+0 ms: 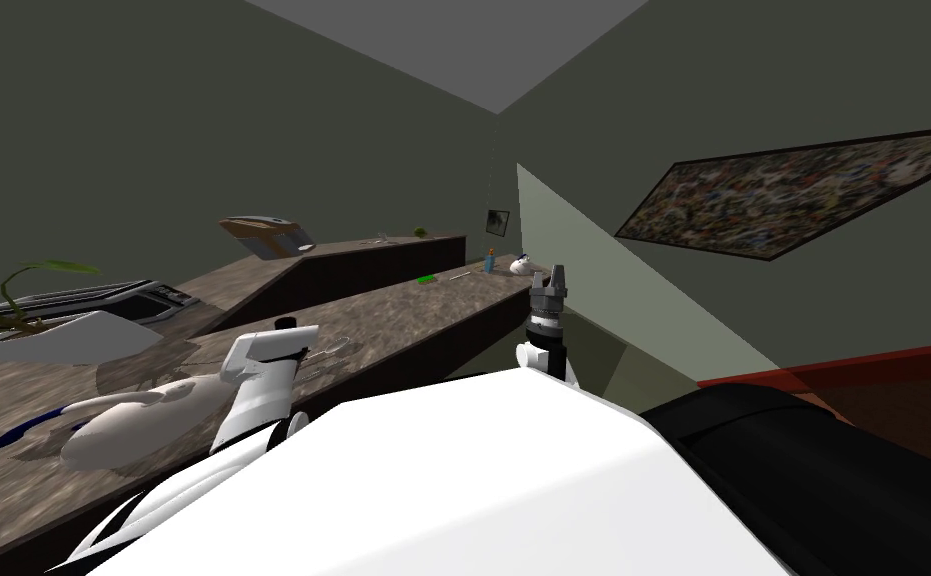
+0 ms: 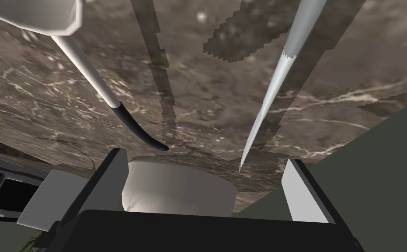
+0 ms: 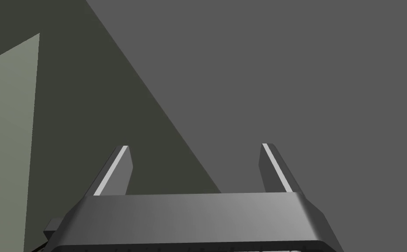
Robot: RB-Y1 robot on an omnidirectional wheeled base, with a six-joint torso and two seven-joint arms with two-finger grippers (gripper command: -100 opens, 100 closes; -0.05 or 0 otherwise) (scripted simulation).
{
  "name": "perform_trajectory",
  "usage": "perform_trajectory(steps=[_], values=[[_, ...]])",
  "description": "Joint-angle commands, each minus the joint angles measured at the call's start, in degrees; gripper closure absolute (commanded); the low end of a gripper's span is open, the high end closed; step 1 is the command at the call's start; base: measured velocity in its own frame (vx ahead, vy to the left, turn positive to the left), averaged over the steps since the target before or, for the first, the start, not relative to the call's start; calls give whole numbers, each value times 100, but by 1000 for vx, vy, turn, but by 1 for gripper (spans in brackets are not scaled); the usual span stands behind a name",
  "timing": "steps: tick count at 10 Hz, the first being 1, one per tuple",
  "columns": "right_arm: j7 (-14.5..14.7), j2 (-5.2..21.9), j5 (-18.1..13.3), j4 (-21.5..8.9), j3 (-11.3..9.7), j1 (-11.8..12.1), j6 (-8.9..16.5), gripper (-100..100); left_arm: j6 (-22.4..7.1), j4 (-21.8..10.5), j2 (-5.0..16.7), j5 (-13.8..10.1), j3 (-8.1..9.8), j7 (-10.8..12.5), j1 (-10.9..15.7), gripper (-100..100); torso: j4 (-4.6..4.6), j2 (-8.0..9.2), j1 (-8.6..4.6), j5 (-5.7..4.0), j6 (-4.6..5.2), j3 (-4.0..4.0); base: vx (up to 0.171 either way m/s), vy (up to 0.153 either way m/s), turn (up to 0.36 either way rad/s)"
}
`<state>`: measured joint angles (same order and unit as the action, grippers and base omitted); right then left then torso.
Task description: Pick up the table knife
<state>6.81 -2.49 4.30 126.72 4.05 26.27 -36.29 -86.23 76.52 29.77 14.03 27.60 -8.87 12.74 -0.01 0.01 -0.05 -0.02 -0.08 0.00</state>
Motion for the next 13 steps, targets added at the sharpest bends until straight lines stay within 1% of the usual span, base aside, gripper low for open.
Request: perform_trajectory(steps=[1,2,3,6,8,9,10,11,13], values=[[0,0,0,0,0,0,0,0,-286,-74,5,-26,-28,-34,58,-100,0,0,0,0,0,0,16,-5,-9],[0,0,0,0,0,0,0,0,-444,-148,15,-46,-51,-58,112,-100,0,-1,0,0,0,0,22,-8,-10],[0,0,0,0,0,0,0,0,-503,-148,15,-46,-51,-58,112,-100,-1,-2,-1,0,0,-1,2,-5,11],[0,0,0,0,0,0,0,0,-964,-302,36,-89,-96,-112,235,-100,1,5,2,0,0,3,0,0,0],[0,0,0,0,0,0,0,0,-1152,-359,42,-102,-108,-135,286,-100,1,4,0,0,-1,2,3,-4,11],[0,0,0,0,0,0,0,0,-1089,-329,36,-96,-106,-123,267,-100,1,5,2,0,0,3,0,0,0],[0,0,0,0,0,0,0,0,-1110,-333,37,-97,-106,-127,269,0,1,6,3,1,-1,4,0,0,0],[0,0,0,0,0,0,0,0,-912,-475,0,-104,-136,-75,226,-100,1,6,3,1,-1,4,0,0,0],[0,0,0,0,0,0,0,0,-716,-619,-37,-111,-166,-22,183,-100,1,6,7,2,-1,4,0,8,19]])
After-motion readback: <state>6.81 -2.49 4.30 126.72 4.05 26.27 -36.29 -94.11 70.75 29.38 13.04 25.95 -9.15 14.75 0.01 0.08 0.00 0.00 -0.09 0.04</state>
